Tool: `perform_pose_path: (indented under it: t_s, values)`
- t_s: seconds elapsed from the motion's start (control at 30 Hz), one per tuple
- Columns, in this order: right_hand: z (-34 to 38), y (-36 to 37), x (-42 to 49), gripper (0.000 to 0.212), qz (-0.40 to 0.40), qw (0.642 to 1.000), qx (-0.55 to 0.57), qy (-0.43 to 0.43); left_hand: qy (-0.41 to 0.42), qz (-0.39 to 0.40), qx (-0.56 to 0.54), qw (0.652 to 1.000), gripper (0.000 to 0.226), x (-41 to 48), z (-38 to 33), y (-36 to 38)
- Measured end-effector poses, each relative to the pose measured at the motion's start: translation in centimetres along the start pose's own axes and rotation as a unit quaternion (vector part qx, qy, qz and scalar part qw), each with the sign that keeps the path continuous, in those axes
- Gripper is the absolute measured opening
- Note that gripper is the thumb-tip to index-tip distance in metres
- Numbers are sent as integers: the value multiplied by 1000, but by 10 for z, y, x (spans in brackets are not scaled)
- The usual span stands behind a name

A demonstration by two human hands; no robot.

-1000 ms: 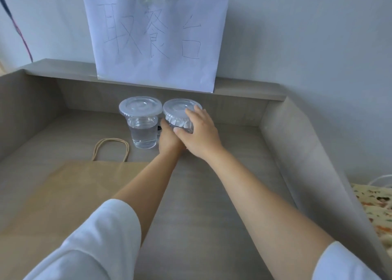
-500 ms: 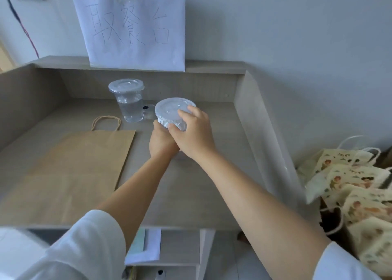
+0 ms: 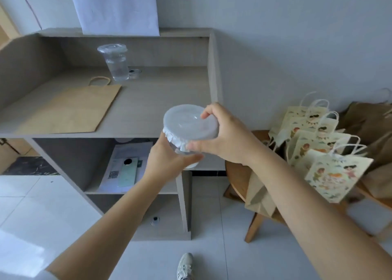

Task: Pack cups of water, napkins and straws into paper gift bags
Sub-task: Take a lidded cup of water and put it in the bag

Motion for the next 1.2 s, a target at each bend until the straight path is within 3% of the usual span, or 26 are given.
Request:
perform_pose_path:
  t_s: [0.17,0.27,0.43,0.5,0.57,0.63,0.7,0.87,0.93,1.1,1.2]
  values:
    - [-58,-26,-49,101,86,992,-50,74,60,166,56,983,72,-25,-11,71]
    - [-98,-40,-69,102,73,987,-54,130,83,252,95,960,74,-27,-18,121]
    - [-163,-76,-80,92,-51,980,-56,183,72,389,56,917,59,4,-14,208]
    - [-193,-88,-77,91,-89,975,-56,195,51,397,106,910,57,25,1,246]
    - [-220,-101,-73,92,-120,970,-62,205,-32,378,199,904,66,44,16,275]
    - [-240,-115,-67,93,-141,964,-64,214,-108,341,239,903,56,58,31,300]
    - [-256,-125,-60,94,-149,963,-70,215,-133,311,237,911,46,67,36,321]
    - [-285,-139,-43,91,-141,963,-67,219,-132,273,291,908,49,83,43,352]
    - [-292,-146,-34,92,-152,963,-57,215,-111,274,322,899,61,86,45,355]
    - [-295,-183,7,85,-169,971,-8,167,-50,365,385,846,102,99,54,349]
    - [-295,-192,39,84,-129,981,45,137,8,398,403,824,111,109,60,341]
Point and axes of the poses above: each hand's wrist, its own x-axis towards the middle knuckle, its own y-axis out of the palm, z = x × y, the point moved 1 cm from there along x, towards the middle knuckle, and after that the axes turned 6 degrees about y, right-handed, at the moved point
